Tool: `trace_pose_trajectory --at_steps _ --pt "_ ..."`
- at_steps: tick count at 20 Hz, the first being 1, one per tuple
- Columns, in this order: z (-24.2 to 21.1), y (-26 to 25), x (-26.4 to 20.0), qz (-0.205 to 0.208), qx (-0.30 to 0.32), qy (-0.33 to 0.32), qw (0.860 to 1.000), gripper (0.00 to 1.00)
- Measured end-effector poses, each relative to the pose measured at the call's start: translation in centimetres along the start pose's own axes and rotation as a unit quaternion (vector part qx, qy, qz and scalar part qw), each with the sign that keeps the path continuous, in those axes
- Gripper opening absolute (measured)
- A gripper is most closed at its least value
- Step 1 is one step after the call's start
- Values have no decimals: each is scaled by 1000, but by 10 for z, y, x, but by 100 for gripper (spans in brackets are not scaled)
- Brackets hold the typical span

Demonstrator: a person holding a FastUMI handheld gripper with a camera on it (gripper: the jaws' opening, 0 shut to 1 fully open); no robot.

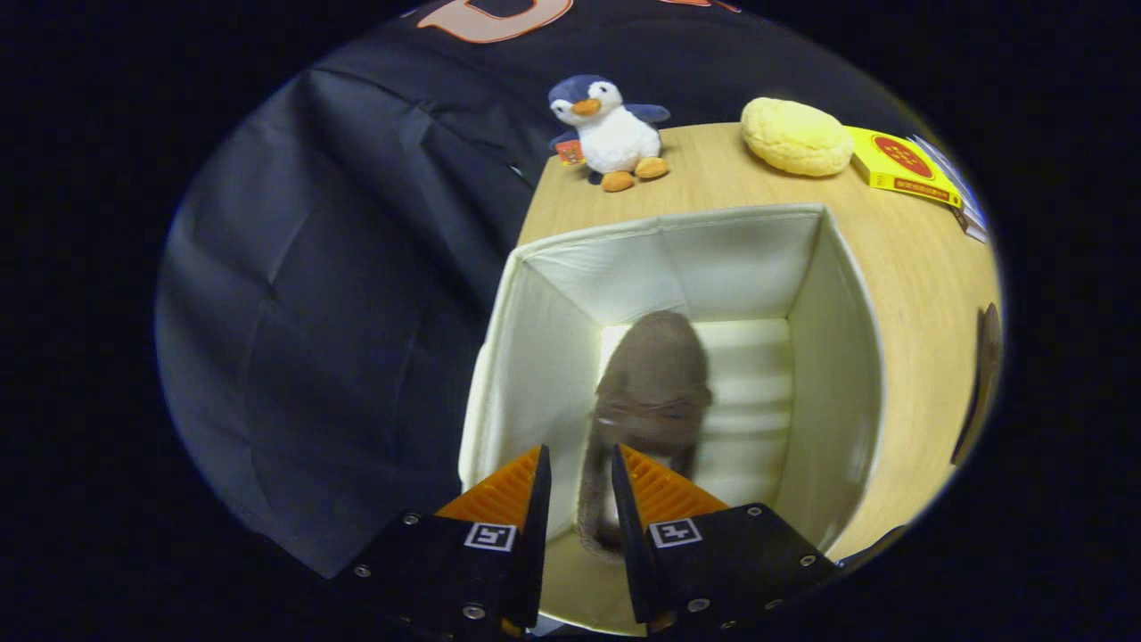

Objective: Open the storage box then place both shoes into the box .Put the left shoe in first, then the right shoe, with the right side of both shoes facing outward in a uniform manner.

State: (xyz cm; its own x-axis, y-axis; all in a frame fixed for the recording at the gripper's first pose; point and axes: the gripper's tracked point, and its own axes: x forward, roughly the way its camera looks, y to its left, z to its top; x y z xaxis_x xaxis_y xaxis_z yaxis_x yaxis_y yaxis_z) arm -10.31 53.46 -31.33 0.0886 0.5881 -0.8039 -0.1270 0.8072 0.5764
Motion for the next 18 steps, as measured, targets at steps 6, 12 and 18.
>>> trace_pose_trajectory --at_steps 6,12,18 --pt "23 6 -52 58 -29 -61 996 60" --pt "50 -38 -126 65 -53 -137 987 92" --pt "48 -146 -179 16 -42 -162 986 98"
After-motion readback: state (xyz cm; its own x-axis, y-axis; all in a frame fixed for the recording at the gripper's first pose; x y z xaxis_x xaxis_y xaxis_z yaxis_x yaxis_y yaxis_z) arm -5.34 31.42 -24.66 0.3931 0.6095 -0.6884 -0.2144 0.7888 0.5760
